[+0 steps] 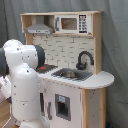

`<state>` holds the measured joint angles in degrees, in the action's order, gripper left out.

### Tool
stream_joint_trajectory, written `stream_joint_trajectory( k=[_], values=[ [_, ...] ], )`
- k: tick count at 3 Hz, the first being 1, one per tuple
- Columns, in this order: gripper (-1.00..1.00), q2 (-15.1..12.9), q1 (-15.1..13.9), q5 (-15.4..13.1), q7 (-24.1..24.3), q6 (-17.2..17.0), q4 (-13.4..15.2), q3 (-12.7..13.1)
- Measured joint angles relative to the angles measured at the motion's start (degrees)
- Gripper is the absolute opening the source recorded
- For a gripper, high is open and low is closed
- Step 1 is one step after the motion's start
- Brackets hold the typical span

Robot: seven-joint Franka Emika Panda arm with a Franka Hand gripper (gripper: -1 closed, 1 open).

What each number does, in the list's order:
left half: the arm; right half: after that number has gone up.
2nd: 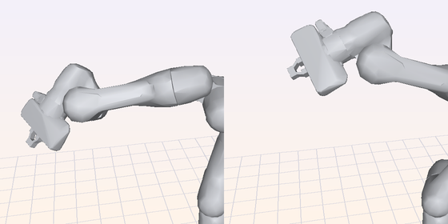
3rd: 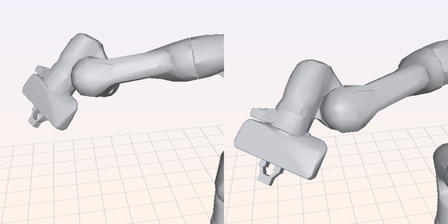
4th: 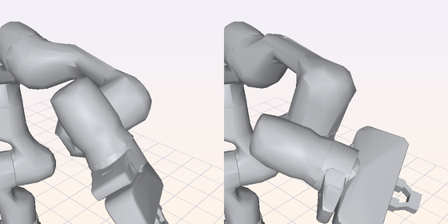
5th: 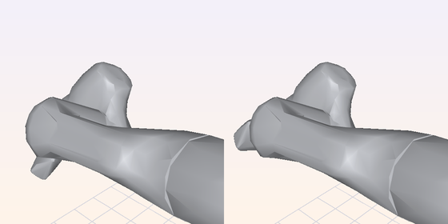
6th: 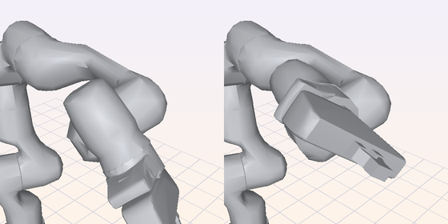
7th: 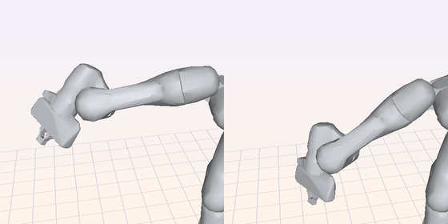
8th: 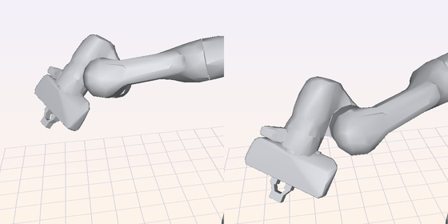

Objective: Play with the kitchen

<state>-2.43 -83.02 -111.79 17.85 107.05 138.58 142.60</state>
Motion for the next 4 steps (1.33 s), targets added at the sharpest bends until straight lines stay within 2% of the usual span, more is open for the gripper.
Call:
stream_joint_trajectory(
  k=[1,2,3,4],
  values=[
    [1.00,-2.1,0.0,1.5,-1.0,-4.4,0.0,2.5],
    [1.00,-4.2,0.0,1.6,-0.9,-9.4,0.0,5.0],
    [1.00,-6.4,0.1,1.4,2.3,-12.9,-0.1,7.5],
    [1.00,-7.6,1.5,0.5,7.8,-14.4,-0.6,7.7]
  ],
)
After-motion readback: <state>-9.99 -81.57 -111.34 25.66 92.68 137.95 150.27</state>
